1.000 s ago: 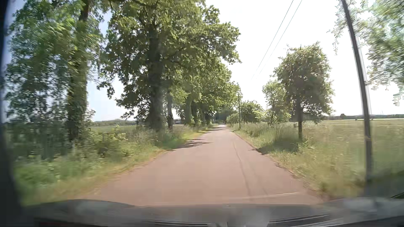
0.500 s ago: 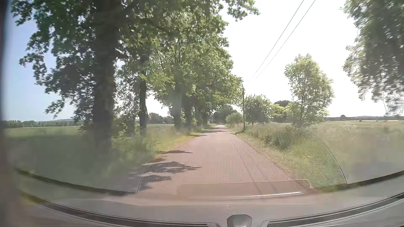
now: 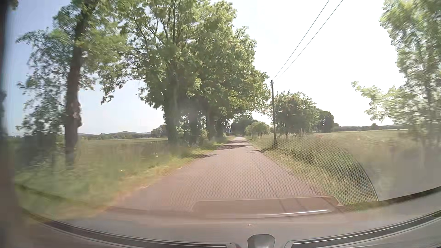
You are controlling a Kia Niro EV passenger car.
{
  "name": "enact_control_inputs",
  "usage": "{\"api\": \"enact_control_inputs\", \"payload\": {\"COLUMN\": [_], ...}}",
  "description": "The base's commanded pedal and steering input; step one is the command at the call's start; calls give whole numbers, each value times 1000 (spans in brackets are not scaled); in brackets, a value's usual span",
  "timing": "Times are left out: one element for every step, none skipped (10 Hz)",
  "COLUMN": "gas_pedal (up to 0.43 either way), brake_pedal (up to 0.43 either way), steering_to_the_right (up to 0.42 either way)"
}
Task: Follow the waypoints while adhering to traffic rules and regulations
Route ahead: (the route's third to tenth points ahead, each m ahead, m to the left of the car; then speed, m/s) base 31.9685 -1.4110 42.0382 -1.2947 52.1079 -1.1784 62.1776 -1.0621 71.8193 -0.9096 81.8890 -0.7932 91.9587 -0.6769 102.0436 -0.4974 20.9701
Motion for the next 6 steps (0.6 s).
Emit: {"api": "enact_control_inputs", "payload": {"gas_pedal": [248,248,248,248,248,248], "brake_pedal": [6,6,6,6,6,6], "steering_to_the_right": [1,1,0,0,1,1]}}
